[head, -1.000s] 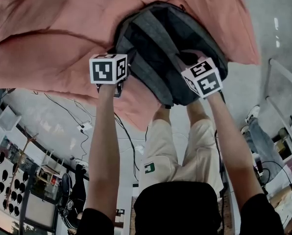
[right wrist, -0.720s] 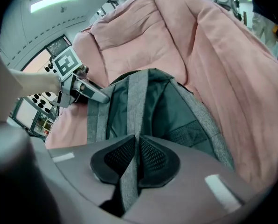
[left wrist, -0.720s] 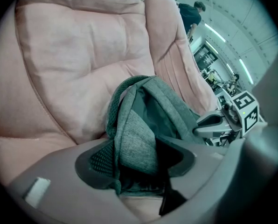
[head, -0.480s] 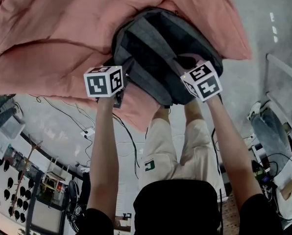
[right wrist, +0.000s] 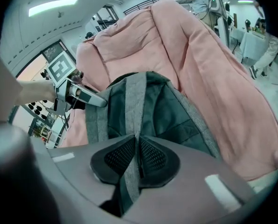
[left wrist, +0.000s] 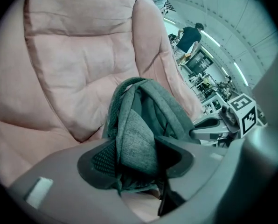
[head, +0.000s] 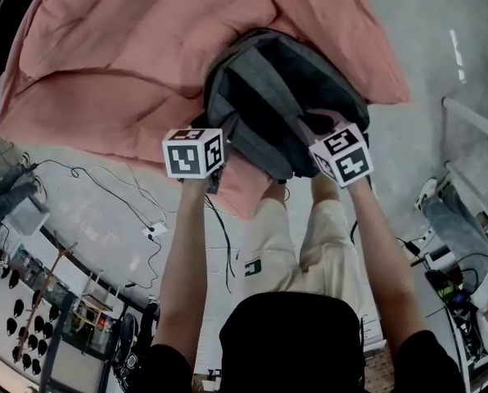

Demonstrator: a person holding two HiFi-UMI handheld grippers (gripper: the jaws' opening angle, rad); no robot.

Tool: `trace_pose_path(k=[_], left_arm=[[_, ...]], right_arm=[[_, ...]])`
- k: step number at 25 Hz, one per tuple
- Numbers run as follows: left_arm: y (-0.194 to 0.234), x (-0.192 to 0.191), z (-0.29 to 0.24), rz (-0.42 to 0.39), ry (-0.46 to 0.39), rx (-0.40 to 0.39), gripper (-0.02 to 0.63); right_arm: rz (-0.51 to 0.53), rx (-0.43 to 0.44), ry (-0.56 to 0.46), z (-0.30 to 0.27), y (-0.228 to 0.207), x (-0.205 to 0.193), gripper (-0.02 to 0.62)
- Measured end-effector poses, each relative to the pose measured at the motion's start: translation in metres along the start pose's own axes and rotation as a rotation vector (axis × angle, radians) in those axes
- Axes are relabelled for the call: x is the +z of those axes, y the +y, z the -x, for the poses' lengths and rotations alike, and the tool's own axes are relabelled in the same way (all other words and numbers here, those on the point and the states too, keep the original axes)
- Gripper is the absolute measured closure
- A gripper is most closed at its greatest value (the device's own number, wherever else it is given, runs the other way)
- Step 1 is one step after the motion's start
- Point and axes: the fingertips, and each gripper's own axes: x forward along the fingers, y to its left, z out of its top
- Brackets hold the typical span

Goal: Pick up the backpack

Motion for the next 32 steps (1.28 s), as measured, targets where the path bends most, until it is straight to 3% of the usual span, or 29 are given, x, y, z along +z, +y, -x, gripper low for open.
trace_pose_path(k=[12,23,32], left_arm=[[-0.046,-0.029,0.035,-0.022,-0.038,-0.012,0.423],[-0.084,-0.04,0.064,0.013,-0.082,-0.031,0.446],[-0.141,-0.065,0.082,-0.018,-0.115,-0.038,0.459]], right_arm=[[-0.039,-0.029,-0.041,0.048,0.018,-0.027,0.554],[-0.026,-0.031,-0.102,0.097,0.037,-0.034,0.554],[-0.048,-0.018,-0.158,0.149,0.044,-0.073,0.555]])
